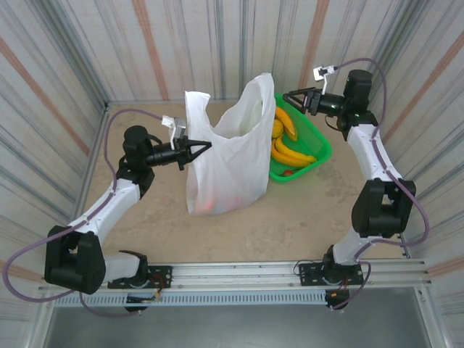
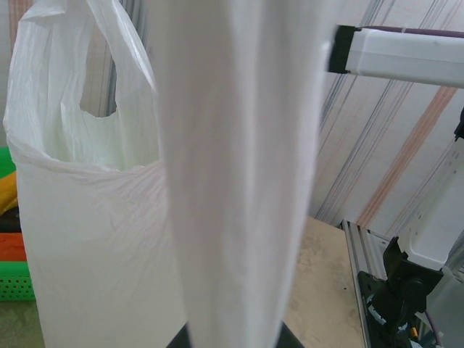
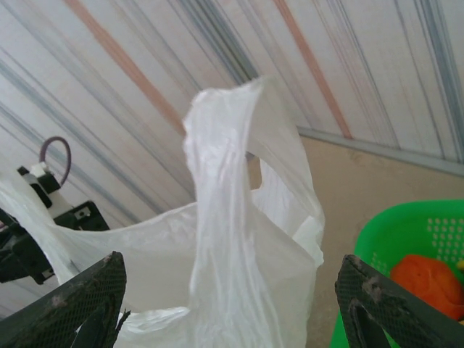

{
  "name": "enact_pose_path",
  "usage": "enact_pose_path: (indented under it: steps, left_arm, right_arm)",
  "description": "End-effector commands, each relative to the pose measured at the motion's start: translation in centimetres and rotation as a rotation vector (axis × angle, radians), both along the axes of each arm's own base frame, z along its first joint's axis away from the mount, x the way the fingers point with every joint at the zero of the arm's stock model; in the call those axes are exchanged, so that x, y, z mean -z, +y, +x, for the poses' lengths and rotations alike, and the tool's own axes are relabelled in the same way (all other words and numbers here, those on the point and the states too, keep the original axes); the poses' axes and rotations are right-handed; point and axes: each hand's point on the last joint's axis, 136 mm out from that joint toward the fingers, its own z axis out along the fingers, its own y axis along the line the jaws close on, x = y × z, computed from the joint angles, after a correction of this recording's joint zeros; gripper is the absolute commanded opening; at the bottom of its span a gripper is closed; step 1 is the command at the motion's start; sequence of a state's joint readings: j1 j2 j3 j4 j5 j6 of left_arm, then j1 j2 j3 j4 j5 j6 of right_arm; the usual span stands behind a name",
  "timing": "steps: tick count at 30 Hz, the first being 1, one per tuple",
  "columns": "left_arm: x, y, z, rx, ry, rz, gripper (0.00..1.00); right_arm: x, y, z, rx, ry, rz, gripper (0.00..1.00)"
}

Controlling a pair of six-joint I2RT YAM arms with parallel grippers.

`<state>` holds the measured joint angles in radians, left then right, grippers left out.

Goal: Place the fake fruits into the plastic bag and tie a complex knot

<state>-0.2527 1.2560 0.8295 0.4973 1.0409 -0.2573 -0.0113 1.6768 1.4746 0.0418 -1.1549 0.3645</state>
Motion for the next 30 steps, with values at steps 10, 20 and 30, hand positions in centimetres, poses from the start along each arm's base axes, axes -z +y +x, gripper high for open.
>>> enact_pose_path:
  steps: [10,20,30]
  left_arm:
    - [-1.2,0.7,-0.1,-0.002,-0.056,0.003,0.0]
    - [-1.8,4.0,0.2,-0.113,-0.023,-0.012,0.44]
    - [-6.0,9.1,-3.0,-0.446,0.002,0.056,0.78]
  right_arm:
    - [-0.8,5.1,2.0,-0.194,-0.05,0.078,0.66]
    - [-3.9,6.2,0.2,-0.196,-0.129,0.1,0.0]
    - [-3.0,7.6,-4.6,-0.196,-0.162,0.034,0.0]
